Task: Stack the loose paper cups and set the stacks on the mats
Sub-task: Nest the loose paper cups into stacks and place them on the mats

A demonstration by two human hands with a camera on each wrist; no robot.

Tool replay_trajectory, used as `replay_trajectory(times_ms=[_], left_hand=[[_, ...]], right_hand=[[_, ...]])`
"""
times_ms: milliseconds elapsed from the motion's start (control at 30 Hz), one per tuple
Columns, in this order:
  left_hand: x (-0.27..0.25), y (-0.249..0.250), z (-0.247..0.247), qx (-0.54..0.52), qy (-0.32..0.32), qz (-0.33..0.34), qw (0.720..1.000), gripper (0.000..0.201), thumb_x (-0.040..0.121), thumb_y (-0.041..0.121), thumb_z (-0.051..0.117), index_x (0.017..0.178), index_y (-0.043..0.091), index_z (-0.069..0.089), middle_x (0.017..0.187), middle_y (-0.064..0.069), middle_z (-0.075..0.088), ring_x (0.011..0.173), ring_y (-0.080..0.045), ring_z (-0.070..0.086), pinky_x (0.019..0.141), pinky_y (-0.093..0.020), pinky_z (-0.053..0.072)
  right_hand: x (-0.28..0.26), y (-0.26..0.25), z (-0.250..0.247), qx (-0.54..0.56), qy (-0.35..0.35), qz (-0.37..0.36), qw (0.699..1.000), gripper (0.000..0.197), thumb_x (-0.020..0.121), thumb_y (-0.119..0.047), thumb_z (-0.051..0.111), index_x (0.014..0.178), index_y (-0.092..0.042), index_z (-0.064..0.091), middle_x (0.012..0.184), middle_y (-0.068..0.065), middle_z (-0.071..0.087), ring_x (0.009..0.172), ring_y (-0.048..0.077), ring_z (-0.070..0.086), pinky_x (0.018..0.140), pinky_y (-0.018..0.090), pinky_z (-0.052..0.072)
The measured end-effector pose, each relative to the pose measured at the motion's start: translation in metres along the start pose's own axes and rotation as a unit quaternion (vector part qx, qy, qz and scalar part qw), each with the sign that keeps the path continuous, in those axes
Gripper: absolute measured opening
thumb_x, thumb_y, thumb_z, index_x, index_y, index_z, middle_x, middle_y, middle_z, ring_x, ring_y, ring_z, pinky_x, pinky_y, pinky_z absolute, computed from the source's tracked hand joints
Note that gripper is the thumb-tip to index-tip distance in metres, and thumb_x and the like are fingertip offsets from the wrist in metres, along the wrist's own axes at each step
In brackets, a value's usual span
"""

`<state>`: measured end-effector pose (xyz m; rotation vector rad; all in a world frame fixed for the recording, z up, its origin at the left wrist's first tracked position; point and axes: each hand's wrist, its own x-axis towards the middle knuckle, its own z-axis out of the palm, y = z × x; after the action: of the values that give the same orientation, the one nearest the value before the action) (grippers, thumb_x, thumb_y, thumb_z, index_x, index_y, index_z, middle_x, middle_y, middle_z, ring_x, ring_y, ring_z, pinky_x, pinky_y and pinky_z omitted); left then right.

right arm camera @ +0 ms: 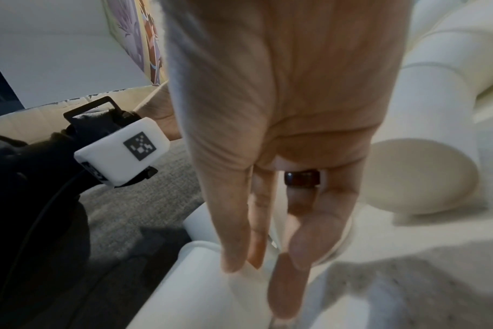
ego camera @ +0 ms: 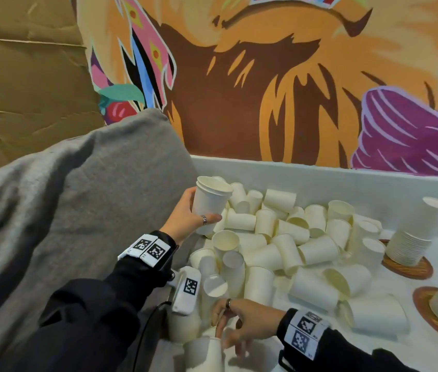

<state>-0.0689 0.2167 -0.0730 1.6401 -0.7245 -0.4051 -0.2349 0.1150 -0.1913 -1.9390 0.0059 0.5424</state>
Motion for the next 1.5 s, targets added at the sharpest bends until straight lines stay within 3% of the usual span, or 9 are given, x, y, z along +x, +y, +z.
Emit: replay_trajectory(times_ms=[233,600,700,800,967,1067,1233,1367,1500], left_hand=[[0.004,0.0,0.009,-0.007,-0.021,-0.003,1.0,0.073,0.073,0.008,0.077,0.131,0.018,0.035,0.122,-0.006,0.054,0.109,-0.023,0.056,0.091,-0.04,0.049],[0.004,0.006,0.0,-0.068,-0.006,0.004,0.998,0.079,0.063,0.016,0.083,0.128,0.021,0.038,0.121,-0.006,0.056,0.11,-0.022,0.057,0.092,-0.042,0.05],[0.001,0.009,0.003,-0.063,-0.018,0.011,0.998,0.073,0.07,0.01,0.081,0.127,0.023,0.038,0.12,-0.004,0.056,0.109,-0.021,0.057,0.09,-0.039,0.05],[0.0,0.012,0.008,-0.053,-0.02,0.016,0.998,0.072,0.072,0.007,0.079,0.128,0.022,0.037,0.119,-0.003,0.056,0.106,-0.018,0.057,0.086,-0.035,0.051],[-0.005,0.017,0.019,-0.03,-0.042,0.022,0.998,0.073,0.071,0.01,0.079,0.13,0.022,0.037,0.118,-0.003,0.056,0.104,-0.018,0.057,0.086,-0.036,0.051],[-0.008,0.02,0.021,-0.035,-0.047,0.034,0.998,0.07,0.071,0.01,0.08,0.125,0.026,0.039,0.115,-0.001,0.057,0.101,-0.014,0.058,0.079,-0.029,0.051],[-0.01,0.024,0.018,-0.039,-0.037,0.05,0.997,0.068,0.069,0.008,0.081,0.121,0.03,0.041,0.114,-0.001,0.058,0.103,-0.016,0.058,0.078,-0.028,0.05],[-0.008,0.023,0.008,-0.061,-0.002,0.048,0.997,0.067,0.071,0.007,0.079,0.122,0.027,0.04,0.116,-0.001,0.058,0.101,-0.011,0.058,0.072,-0.019,0.049],[-0.006,0.019,-0.006,-0.09,0.037,0.037,0.995,0.068,0.071,0.005,0.078,0.124,0.024,0.039,0.118,-0.002,0.057,0.102,-0.011,0.058,0.069,-0.018,0.047]], right_hand=[[0.002,-0.003,0.011,-0.128,0.003,0.007,0.992,0.04,0.083,-0.017,0.069,0.087,-0.049,0.045,0.084,-0.02,0.06,0.075,0.006,0.061,0.074,0.02,0.049],[-0.082,-0.068,-0.075,-0.111,0.091,-0.01,0.99,0.017,0.09,-0.006,0.06,0.104,-0.016,0.056,0.08,-0.001,0.069,0.069,0.014,0.066,0.08,0.036,0.052],[-0.108,-0.098,-0.106,-0.164,0.306,-0.061,0.936,0.02,0.091,-0.006,0.057,0.102,-0.023,0.058,0.08,0.0,0.071,0.073,0.013,0.067,0.074,0.029,0.052],[-0.112,-0.125,-0.121,-0.175,0.537,-0.143,0.813,0.016,0.093,-0.014,0.056,0.102,-0.027,0.056,0.083,-0.007,0.066,0.076,0.009,0.065,0.072,0.026,0.051],[-0.097,-0.154,-0.118,-0.148,0.625,-0.278,0.714,0.017,0.095,-0.01,0.051,0.11,-0.02,0.053,0.092,-0.017,0.061,0.086,0.004,0.064,0.075,0.02,0.051],[-0.085,-0.159,-0.109,-0.194,0.582,-0.272,0.742,0.02,0.095,-0.009,0.049,0.109,-0.024,0.051,0.09,-0.017,0.06,0.083,-0.003,0.06,0.073,0.011,0.045],[-0.064,-0.154,-0.096,-0.296,0.456,-0.216,0.811,0.023,0.099,-0.02,0.044,0.116,-0.036,0.048,0.091,-0.017,0.059,0.093,0.009,0.054,0.084,0.032,0.04],[-0.044,-0.133,-0.095,-0.085,0.501,-0.244,0.826,0.018,0.1,-0.024,0.039,0.117,-0.031,0.041,0.114,-0.004,0.06,0.097,0.008,0.055,0.085,0.023,0.042],[-0.016,-0.094,-0.092,-0.049,0.465,-0.122,0.875,0.018,0.096,-0.021,0.05,0.11,-0.021,0.039,0.104,0.0,0.057,0.09,0.015,0.055,0.076,0.019,0.042]])
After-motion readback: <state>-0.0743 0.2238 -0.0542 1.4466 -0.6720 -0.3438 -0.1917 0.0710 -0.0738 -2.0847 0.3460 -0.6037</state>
